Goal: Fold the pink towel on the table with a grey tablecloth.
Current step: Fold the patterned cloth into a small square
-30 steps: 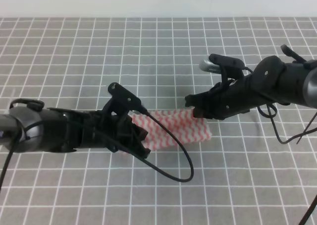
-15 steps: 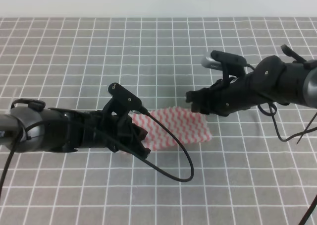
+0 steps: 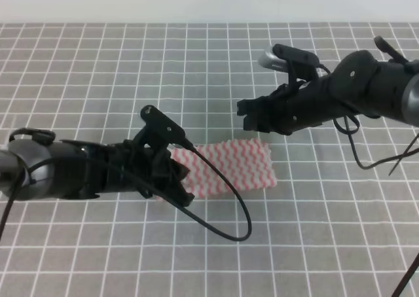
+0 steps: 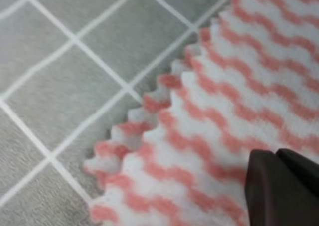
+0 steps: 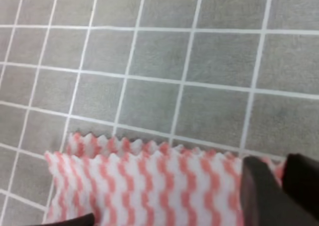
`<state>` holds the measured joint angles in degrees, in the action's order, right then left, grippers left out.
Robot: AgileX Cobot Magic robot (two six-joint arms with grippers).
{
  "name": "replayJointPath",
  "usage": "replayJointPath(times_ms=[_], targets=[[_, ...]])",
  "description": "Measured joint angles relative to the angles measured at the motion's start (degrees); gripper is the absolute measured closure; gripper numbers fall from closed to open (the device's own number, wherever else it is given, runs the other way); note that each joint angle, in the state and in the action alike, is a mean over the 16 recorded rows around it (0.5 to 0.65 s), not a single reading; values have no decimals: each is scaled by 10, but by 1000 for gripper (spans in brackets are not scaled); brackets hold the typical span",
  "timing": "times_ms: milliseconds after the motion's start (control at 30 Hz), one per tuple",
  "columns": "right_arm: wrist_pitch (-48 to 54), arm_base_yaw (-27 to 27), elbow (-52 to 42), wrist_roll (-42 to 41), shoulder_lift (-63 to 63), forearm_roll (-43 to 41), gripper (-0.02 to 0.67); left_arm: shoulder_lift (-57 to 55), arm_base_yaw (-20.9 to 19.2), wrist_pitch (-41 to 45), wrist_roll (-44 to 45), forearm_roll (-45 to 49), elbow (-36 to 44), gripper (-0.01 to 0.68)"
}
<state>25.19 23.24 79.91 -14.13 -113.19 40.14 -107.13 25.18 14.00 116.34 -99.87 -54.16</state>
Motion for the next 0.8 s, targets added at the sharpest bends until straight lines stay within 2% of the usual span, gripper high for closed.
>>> replayJointPath(times_ms=[233,800], targets=[[24,0,14,-2,-23,-8,642,5,0,-14,6,0,0,673],[36,-12,26,-1,-56,-39,664,9,0,-59,22,-2,0,673]])
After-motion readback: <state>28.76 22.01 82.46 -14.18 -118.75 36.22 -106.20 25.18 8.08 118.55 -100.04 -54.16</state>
